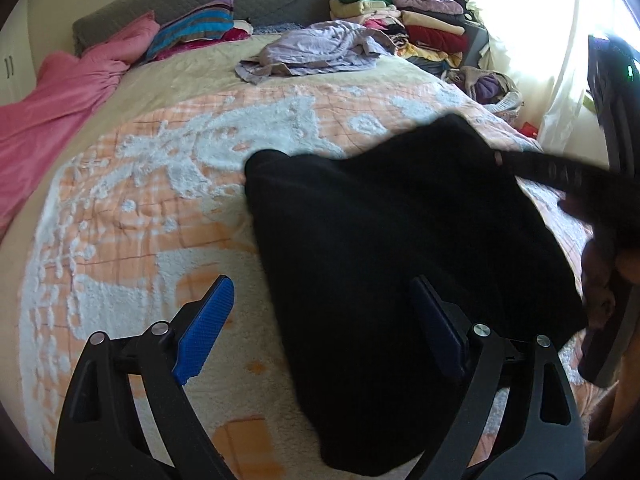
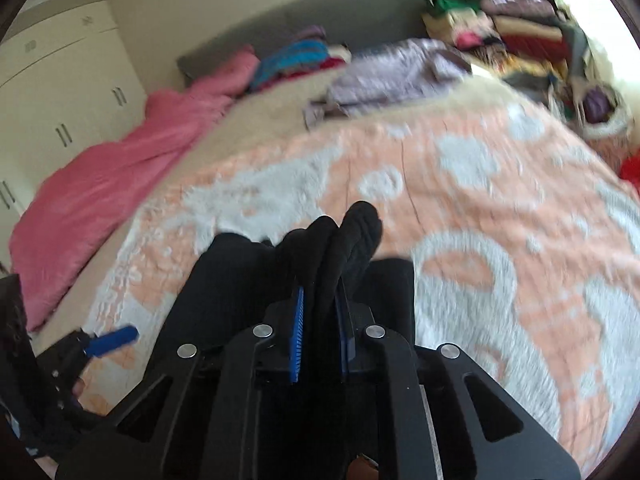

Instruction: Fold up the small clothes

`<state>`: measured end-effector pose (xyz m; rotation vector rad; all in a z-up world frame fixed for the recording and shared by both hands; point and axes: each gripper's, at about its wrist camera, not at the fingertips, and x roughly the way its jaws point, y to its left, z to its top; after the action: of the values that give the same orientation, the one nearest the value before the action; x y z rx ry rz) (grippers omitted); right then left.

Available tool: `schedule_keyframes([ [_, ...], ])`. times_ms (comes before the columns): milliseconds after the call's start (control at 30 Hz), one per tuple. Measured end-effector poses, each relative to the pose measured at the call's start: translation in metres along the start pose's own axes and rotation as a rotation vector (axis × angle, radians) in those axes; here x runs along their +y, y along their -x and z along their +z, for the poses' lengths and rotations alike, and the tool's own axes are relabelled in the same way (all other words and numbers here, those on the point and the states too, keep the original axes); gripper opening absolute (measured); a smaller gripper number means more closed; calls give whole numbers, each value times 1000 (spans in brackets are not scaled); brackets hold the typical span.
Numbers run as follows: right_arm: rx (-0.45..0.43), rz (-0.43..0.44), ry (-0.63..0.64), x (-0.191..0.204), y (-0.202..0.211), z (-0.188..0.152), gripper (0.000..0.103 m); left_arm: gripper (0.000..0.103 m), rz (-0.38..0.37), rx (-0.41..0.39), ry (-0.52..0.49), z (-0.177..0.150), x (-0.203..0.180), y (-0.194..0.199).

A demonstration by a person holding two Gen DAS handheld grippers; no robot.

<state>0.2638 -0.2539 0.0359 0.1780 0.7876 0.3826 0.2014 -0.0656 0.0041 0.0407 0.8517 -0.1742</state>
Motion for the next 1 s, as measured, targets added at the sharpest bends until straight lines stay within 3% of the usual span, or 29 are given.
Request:
schedule_keyframes([
  [67,7,-21,12,-8,-4,0,12,82,-1,10,-2,-2,-2,-4],
  [200,103,-47,-50,-38,-30,-16,12,82,-31,23,23,-9,-1,-10],
  [400,102,-107,2,-34,-34,-24,17,82,-49,23,56,-15,1,-10],
  [533,91,-177,8,-35,-29,-29,41,82,-43,15,50,-16,0,-7],
  [800,56,-207,-12,-38,-7,-41,58,82,-45,4,58,-20,3,0],
  [933,-9,-217,-23,-32,18,-43,84,82,-50,-3,61,-22,4,6],
  [1000,-64,-230,-26,-28,36,-41,88,82,-51,-7,62,-23,4,9],
])
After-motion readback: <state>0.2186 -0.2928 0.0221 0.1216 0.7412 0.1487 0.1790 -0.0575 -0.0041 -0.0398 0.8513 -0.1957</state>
